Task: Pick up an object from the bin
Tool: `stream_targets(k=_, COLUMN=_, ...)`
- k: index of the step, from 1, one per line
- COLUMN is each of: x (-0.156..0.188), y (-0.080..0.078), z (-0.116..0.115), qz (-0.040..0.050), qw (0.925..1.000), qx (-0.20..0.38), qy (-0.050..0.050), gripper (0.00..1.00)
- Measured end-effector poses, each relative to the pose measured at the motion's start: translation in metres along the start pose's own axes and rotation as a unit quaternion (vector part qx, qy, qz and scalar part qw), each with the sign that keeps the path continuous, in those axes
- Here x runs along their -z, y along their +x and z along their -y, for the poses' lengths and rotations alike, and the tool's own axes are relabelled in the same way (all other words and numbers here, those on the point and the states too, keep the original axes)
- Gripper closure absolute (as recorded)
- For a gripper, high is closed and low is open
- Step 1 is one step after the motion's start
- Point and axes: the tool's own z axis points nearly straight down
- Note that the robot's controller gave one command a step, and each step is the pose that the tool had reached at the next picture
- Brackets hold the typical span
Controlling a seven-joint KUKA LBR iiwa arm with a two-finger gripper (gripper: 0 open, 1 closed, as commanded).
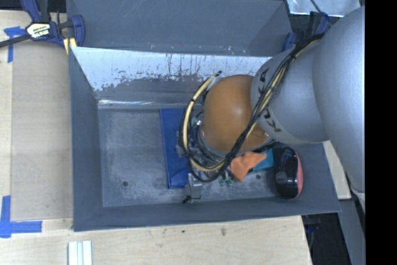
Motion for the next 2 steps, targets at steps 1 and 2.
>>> stream_targets(k=1, x=0.0274, y=-0.0055, z=0.0053, qz=-0.0002, qw=0.9988, qx=-0.049, qy=0.000, gripper=0.00)
stream_targets(k=2, x=0.0204, y=-0.0046, z=0.0031, qz=0.0030, qw=0.9997, qx=-0.022, qy=0.000, gripper=0.00)
